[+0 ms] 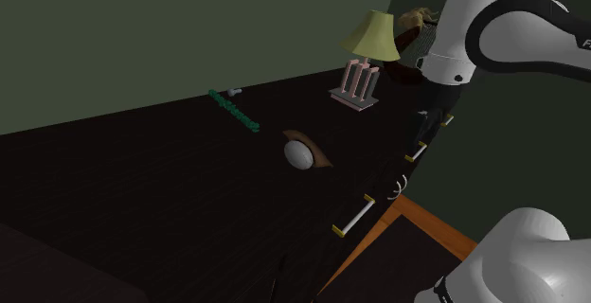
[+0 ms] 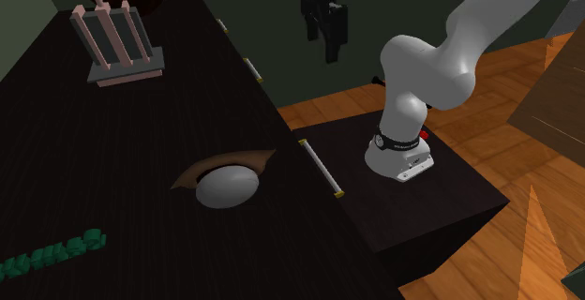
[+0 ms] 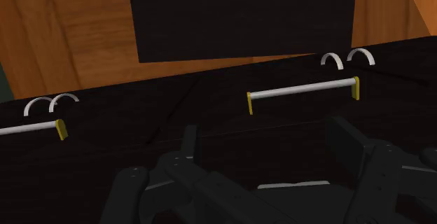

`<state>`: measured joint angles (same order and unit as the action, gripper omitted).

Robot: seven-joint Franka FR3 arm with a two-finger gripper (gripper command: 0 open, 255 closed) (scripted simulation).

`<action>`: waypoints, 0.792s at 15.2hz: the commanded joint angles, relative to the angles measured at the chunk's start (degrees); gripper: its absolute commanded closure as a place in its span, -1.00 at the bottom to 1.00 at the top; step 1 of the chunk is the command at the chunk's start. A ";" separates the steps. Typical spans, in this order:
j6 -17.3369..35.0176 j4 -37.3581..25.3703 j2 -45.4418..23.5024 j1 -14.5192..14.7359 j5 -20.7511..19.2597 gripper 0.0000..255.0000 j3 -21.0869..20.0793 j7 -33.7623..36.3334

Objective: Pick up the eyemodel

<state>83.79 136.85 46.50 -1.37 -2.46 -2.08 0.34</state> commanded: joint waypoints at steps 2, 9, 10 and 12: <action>1.43 -0.35 -1.59 0.20 0.70 -1.00 -0.66 0.90; 10.63 -4.83 -13.70 1.28 4.35 -1.00 -5.07 6.80; 11.79 -5.75 -15.55 1.38 4.69 -1.00 -5.67 7.60; 13.99 -7.81 -19.30 1.56 5.22 -1.00 -6.84 9.20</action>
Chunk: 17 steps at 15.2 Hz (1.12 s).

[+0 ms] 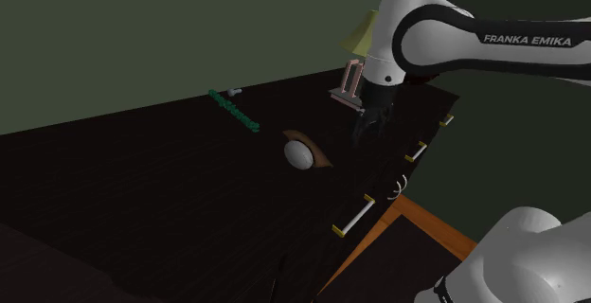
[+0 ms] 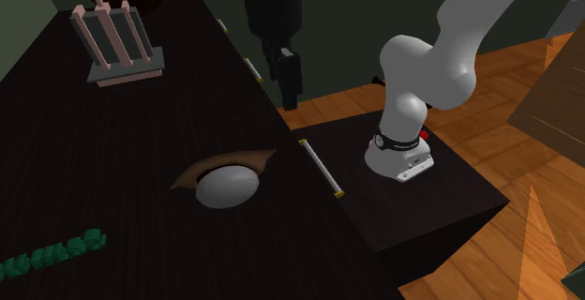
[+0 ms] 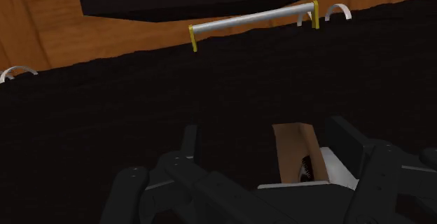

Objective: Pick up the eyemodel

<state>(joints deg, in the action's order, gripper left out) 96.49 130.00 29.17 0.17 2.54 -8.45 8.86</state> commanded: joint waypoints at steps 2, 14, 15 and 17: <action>3.28 -3.30 -5.79 0.18 0.53 -1.00 -1.59 2.28; 11.20 -16.98 -25.07 1.28 -0.92 -1.00 -6.03 10.16; 11.96 -16.34 -25.19 1.29 -0.94 -1.00 -6.04 10.17; 13.48 -15.10 -25.47 1.31 -1.00 -1.00 -6.07 10.21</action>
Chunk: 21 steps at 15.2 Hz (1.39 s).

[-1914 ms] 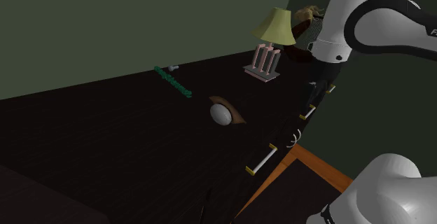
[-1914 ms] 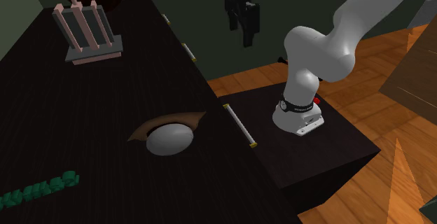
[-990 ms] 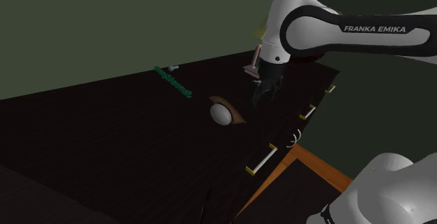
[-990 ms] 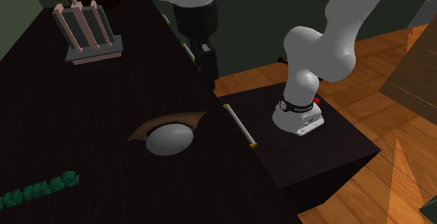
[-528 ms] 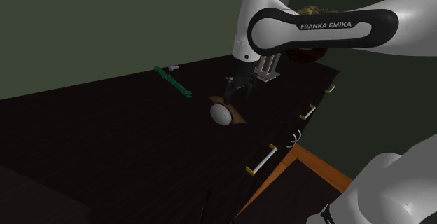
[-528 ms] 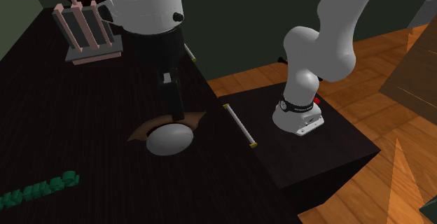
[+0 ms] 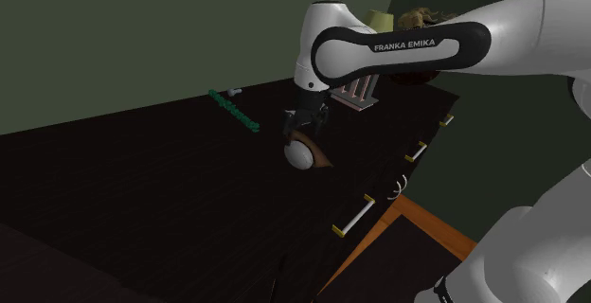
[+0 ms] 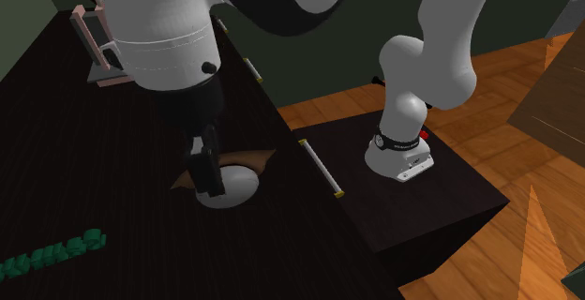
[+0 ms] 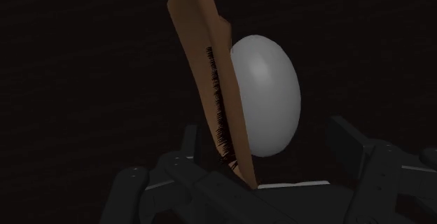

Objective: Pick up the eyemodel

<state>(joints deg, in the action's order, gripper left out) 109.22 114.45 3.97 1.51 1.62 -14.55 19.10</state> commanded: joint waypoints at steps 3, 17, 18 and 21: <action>2.70 1.98 -0.70 -0.01 -0.16 -1.00 -0.02 0.03; 0.43 0.19 -0.21 -0.05 -0.06 1.00 0.01 -0.04; -0.33 -0.43 -0.06 -0.06 -0.03 1.00 0.03 -0.06; -2.61 -2.36 0.29 -0.09 0.04 1.00 0.07 -0.10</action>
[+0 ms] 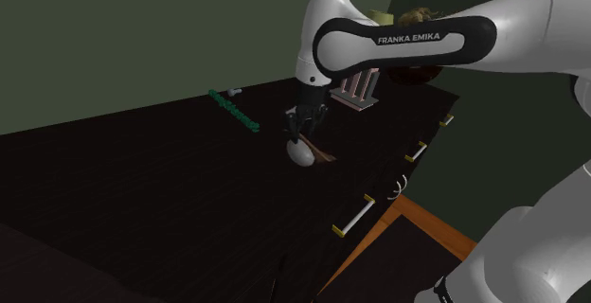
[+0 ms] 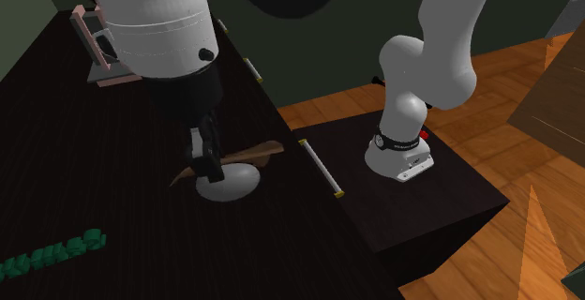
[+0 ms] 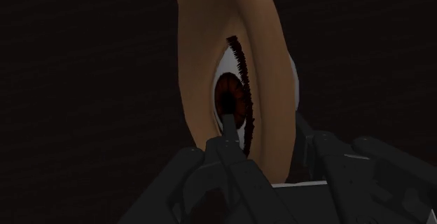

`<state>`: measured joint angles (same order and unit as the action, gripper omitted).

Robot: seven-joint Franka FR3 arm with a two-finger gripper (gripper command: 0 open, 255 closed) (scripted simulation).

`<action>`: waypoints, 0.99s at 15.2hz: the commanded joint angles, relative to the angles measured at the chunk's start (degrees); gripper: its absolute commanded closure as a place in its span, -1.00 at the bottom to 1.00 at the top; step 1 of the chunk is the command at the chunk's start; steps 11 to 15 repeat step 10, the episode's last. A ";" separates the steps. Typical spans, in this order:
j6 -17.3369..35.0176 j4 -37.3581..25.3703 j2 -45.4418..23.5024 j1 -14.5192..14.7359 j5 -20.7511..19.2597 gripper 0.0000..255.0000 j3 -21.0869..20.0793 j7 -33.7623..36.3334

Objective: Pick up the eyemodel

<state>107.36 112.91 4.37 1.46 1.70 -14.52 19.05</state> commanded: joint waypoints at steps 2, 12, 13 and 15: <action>-2.26 -2.18 0.05 -0.06 -0.02 1.00 0.07 -0.06; -6.98 -6.70 0.26 -0.11 -0.01 1.00 0.14 -0.04; -6.98 -6.70 0.26 -0.11 -0.01 1.00 0.14 -0.04; -6.98 -6.70 0.26 -0.11 -0.01 1.00 0.14 -0.04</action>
